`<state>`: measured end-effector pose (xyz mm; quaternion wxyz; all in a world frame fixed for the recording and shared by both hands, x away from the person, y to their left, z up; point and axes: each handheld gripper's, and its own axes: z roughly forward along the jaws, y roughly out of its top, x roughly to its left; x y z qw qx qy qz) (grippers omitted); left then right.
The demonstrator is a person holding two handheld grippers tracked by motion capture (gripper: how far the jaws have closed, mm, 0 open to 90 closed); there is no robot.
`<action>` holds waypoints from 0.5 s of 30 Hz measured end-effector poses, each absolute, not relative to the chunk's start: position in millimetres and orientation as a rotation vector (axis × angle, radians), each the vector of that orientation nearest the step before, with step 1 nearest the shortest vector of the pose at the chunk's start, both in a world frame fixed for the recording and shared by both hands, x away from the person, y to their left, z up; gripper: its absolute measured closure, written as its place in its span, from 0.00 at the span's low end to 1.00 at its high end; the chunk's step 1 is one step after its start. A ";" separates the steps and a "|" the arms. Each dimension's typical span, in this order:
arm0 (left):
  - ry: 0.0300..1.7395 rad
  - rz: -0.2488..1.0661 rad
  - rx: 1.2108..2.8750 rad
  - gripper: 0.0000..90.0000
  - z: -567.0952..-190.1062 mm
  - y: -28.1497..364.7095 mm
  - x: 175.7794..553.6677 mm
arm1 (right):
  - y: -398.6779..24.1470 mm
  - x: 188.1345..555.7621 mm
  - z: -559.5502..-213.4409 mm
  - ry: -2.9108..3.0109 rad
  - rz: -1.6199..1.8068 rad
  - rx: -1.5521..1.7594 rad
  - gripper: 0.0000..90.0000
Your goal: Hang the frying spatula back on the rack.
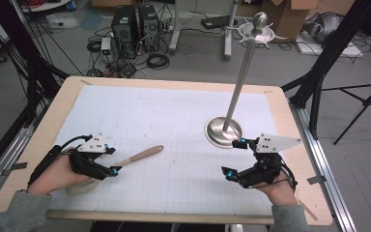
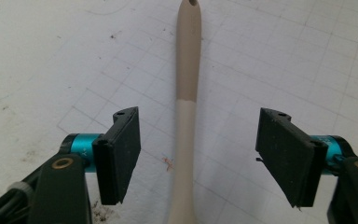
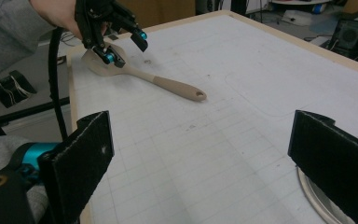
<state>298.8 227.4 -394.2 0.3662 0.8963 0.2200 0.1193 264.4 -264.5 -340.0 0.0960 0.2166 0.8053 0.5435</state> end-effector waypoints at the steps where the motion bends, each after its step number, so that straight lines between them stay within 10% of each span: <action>1: 0.558 0.305 2.312 0.35 -394.1 227.4 299.3 | -264.2 264.7 -340.2 2.387 1.612 0.638 0.06; 15: 0.554 0.228 2.392 0.42 -400.1 226.1 304.3 | -265.5 262.7 -341.1 2.395 1.605 0.645 0.06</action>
